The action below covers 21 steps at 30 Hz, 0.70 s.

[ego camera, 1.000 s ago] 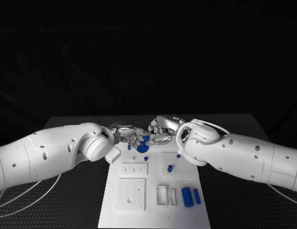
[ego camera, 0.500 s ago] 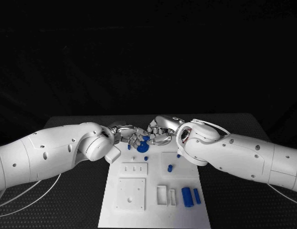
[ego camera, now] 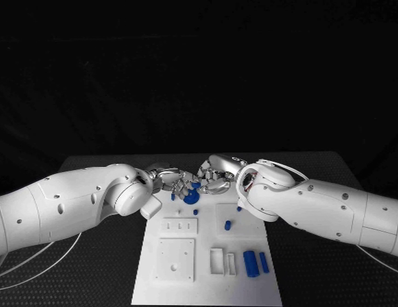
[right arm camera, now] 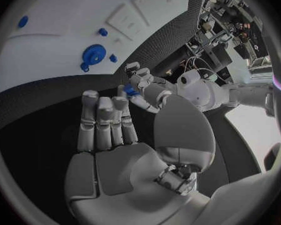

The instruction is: Assemble the parts on the task board

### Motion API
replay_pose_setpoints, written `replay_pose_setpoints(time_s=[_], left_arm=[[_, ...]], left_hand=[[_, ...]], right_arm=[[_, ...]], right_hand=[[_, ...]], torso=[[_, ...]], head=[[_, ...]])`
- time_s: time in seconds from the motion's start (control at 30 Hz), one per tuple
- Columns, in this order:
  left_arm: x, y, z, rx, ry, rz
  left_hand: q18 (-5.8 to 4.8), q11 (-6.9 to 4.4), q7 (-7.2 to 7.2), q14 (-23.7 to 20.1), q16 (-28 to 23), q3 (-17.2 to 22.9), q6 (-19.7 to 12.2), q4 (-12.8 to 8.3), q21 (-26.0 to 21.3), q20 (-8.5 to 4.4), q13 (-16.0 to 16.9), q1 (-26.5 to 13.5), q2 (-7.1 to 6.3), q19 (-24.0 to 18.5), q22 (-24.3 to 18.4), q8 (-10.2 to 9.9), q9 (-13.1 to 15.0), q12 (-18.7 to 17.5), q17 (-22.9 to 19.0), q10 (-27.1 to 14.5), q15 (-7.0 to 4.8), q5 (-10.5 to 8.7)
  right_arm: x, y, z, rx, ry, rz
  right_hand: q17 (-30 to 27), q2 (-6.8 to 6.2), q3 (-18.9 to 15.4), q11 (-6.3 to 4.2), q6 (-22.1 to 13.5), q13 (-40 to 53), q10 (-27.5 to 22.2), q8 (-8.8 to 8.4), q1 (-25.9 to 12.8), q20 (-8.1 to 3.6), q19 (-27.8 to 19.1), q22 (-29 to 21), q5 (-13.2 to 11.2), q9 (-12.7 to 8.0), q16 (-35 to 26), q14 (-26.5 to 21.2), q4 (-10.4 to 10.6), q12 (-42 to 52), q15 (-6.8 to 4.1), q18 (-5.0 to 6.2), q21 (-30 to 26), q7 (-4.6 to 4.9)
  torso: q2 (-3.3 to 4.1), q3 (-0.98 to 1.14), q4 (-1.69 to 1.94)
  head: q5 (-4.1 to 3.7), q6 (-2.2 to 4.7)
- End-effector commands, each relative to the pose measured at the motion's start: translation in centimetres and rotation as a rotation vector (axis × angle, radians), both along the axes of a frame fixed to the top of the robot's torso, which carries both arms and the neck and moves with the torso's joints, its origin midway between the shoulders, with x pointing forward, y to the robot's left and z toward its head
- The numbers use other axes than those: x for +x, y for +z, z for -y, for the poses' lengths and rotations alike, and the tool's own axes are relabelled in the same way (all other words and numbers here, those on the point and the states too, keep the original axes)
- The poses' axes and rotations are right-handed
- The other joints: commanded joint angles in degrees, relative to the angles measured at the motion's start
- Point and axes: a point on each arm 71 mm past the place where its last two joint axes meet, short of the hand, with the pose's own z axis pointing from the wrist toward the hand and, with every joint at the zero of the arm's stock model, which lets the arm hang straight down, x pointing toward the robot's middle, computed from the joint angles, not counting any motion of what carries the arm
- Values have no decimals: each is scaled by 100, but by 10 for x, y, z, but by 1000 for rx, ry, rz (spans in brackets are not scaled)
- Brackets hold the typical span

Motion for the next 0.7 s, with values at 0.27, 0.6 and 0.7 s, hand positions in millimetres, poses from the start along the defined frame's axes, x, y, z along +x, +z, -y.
replay_pose_setpoints(time_s=[0.27, 0.6, 0.7], left_arm=[[-1, 0, 2, 4, -23, 5], [-1, 0, 3, 2, -19, -2], [-1, 0, 3, 3, -18, -3]], left_hand=[[-88, -22, -90, -53, -28, 473, 135, -452, 42, 1, -16, 122, 29, -66, 115, -81, 24, -50, -18, -2, -2, -59], [-88, -9, -66, -120, -76, 436, 116, -360, 23, 32, -51, 75, -48, -126, 103, -212, 76, -137, -63, -22, 40, -111], [-88, -2, -51, -140, -94, 419, 96, -317, 15, 44, -71, 48, -101, -145, 100, -274, 88, -184, -81, -34, 57, -123]], right_arm=[[-1, -4, -1, 33, 0, -81], [-1, -3, -1, 36, -3, -76], [-1, -3, -1, 36, -7, -73]], right_hand=[[-13, 59, -62, -27, 161, -21, 70, 99, -172, -20, 80, 88, 296, 111, 53, 62, -59, 34, -67, 76, 57, 60], [-18, 74, -143, -37, 179, -26, 83, 110, -247, -28, 86, 86, 471, 124, 60, 71, -86, 37, -72, 76, 68, 49], [-19, 77, -152, -39, 181, -27, 86, 110, -259, -29, 87, 85, 508, 126, 61, 72, -86, 37, -73, 76, 68, 48]], torso=[[0, -1, -3], [1, -2, 3], [0, -2, 1]], head=[[-8, 2], [-9, -4], [-10, -4]])
